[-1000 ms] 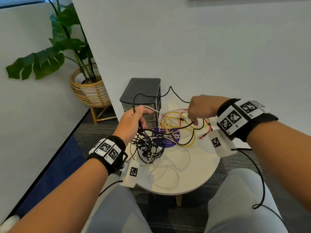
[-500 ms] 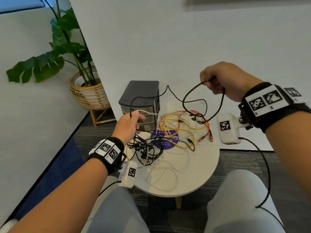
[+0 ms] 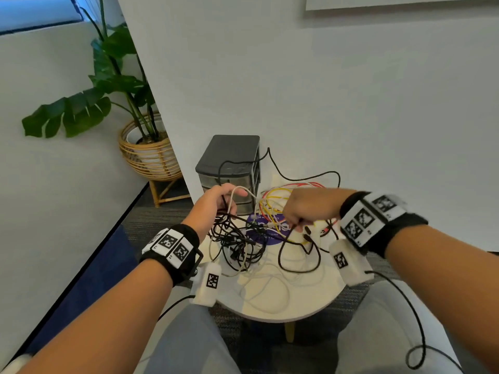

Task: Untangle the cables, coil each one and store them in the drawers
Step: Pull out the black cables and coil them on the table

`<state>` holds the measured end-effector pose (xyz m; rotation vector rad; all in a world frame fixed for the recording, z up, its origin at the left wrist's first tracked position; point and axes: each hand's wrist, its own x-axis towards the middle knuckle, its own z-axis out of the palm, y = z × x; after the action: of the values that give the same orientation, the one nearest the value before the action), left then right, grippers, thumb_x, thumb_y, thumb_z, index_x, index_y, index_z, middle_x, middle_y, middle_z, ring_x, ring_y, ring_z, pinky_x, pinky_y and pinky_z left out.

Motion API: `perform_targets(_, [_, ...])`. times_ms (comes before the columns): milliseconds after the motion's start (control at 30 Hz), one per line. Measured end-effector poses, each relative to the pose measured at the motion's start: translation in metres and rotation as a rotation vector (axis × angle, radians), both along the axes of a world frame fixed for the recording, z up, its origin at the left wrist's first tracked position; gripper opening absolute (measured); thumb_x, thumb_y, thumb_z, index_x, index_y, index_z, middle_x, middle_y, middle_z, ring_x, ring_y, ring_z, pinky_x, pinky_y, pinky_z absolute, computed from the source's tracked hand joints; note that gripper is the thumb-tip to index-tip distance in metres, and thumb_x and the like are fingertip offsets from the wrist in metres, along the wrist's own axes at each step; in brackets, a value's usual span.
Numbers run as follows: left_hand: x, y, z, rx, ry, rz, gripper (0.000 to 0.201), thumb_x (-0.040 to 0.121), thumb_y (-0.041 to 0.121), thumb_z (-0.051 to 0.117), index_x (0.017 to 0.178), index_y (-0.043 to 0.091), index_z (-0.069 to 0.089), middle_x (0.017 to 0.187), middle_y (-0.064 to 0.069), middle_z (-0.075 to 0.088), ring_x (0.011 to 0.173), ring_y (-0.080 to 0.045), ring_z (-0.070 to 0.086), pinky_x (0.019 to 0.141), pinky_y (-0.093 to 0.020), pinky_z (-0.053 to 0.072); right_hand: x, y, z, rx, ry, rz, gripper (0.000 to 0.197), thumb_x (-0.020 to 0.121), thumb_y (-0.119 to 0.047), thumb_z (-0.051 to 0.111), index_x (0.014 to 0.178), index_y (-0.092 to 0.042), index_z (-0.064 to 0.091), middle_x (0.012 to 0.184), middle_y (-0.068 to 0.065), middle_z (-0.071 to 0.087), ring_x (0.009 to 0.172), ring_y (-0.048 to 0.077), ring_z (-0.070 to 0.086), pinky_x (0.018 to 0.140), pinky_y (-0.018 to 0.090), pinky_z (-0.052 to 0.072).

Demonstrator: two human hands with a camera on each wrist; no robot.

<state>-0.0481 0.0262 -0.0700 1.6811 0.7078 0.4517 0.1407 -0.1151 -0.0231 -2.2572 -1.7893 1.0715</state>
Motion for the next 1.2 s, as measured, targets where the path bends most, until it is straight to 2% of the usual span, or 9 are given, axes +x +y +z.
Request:
perform_targets(100, [-0.002, 0.000, 0.001, -0.029, 0.013, -0.046, 0.055, 0.110, 0.031, 0.021, 0.116, 0.008, 0.071, 0.069, -0.009, 0.053, 0.070, -0.018, 0.056, 0.086, -0.038, 0.042, -0.014, 0.000, -0.023, -0.109, -0.066, 0.053, 0.022, 0.092, -0.009, 0.056, 0.084, 0.003, 0.073, 0.071, 0.008, 0.061, 0.058, 0.011, 0.047, 0.056, 0.015, 0.037])
perform_targets(167, [-0.003, -0.001, 0.003, -0.028, 0.031, -0.073, 0.053, 0.109, 0.026, 0.019, 0.120, 0.008, 0.068, 0.071, -0.009, 0.055, 0.075, -0.021, 0.057, 0.089, -0.039, 0.044, -0.015, -0.001, -0.031, -0.081, -0.071, 0.008, 0.019, 0.093, -0.017, 0.060, 0.078, -0.010, 0.071, 0.074, 0.001, 0.064, 0.065, 0.010, 0.052, 0.061, 0.019, 0.038])
perform_targets(267, [-0.003, -0.003, 0.005, -0.059, 0.033, -0.087, 0.050, 0.107, 0.019, 0.020, 0.123, 0.009, 0.066, 0.074, -0.007, 0.057, 0.079, -0.022, 0.058, 0.095, -0.042, 0.044, -0.012, 0.000, -0.036, 0.125, -0.039, -0.071, 0.006, 0.092, -0.024, 0.066, 0.088, -0.026, 0.071, 0.091, -0.007, 0.066, 0.087, 0.011, 0.058, 0.074, 0.025, 0.043])
perform_targets(433, [0.000, -0.005, 0.006, -0.121, 0.012, -0.059, 0.048, 0.108, 0.024, 0.024, 0.124, 0.012, 0.068, 0.084, -0.013, 0.060, 0.082, -0.020, 0.064, 0.094, -0.041, 0.046, -0.023, 0.002, -0.044, 0.085, 0.149, 0.084, 0.014, 0.096, -0.031, 0.067, 0.103, -0.023, 0.076, 0.103, -0.006, 0.073, 0.101, 0.013, 0.064, 0.098, 0.034, 0.048])
perform_targets(567, [0.001, -0.007, 0.008, -0.126, 0.010, -0.048, 0.044, 0.099, 0.038, 0.044, 0.125, 0.012, 0.070, 0.096, -0.014, 0.073, 0.098, -0.027, 0.071, 0.105, -0.040, 0.048, -0.017, 0.001, -0.043, 0.310, 0.310, -0.055, 0.024, 0.102, -0.025, 0.056, 0.085, -0.020, 0.073, 0.080, -0.002, 0.073, 0.078, 0.012, 0.064, 0.082, 0.034, 0.048])
perform_targets(700, [-0.001, -0.016, 0.019, -0.096, 0.048, -0.073, 0.043, 0.110, 0.017, 0.032, 0.135, -0.006, 0.058, 0.132, -0.028, 0.063, 0.105, -0.025, 0.068, 0.082, -0.015, 0.054, -0.009, -0.001, -0.019, 0.513, 0.265, -0.168, 0.029, 0.106, -0.029, 0.050, 0.089, -0.021, 0.072, 0.062, -0.013, 0.054, 0.059, 0.009, 0.047, 0.065, 0.028, 0.043])
perform_targets(833, [0.003, -0.012, 0.030, -0.020, 0.185, -0.146, 0.039, 0.103, 0.017, 0.049, 0.136, -0.002, 0.059, 0.131, -0.014, 0.064, 0.133, -0.031, 0.054, 0.116, -0.039, 0.037, -0.011, 0.004, -0.001, 0.655, 0.056, -0.144, 0.016, 0.103, -0.027, 0.056, 0.101, -0.020, 0.070, 0.062, -0.010, 0.049, 0.055, 0.003, 0.044, 0.060, 0.027, 0.037])
perform_targets(933, [-0.005, -0.004, 0.024, 0.118, 0.122, -0.121, 0.040, 0.087, 0.031, 0.047, 0.118, 0.022, 0.071, 0.112, 0.002, 0.076, 0.116, -0.013, 0.065, 0.108, -0.043, 0.044, -0.016, 0.011, 0.009, 0.715, -0.009, -0.122, 0.010, 0.101, -0.024, 0.058, 0.099, -0.022, 0.068, 0.060, -0.011, 0.046, 0.055, -0.001, 0.046, 0.057, 0.020, 0.033])
perform_targets(1200, [0.012, -0.006, 0.026, 0.580, 0.056, -0.056, 0.027, 0.107, 0.026, 0.049, 0.095, 0.018, 0.073, 0.079, 0.006, 0.063, 0.074, -0.002, 0.055, 0.070, -0.027, 0.042, -0.024, 0.022, 0.031, 0.748, -0.037, -0.038, 0.007, 0.092, -0.016, 0.068, 0.099, -0.017, 0.067, 0.064, -0.012, 0.051, 0.059, 0.005, 0.046, 0.059, 0.023, 0.035])
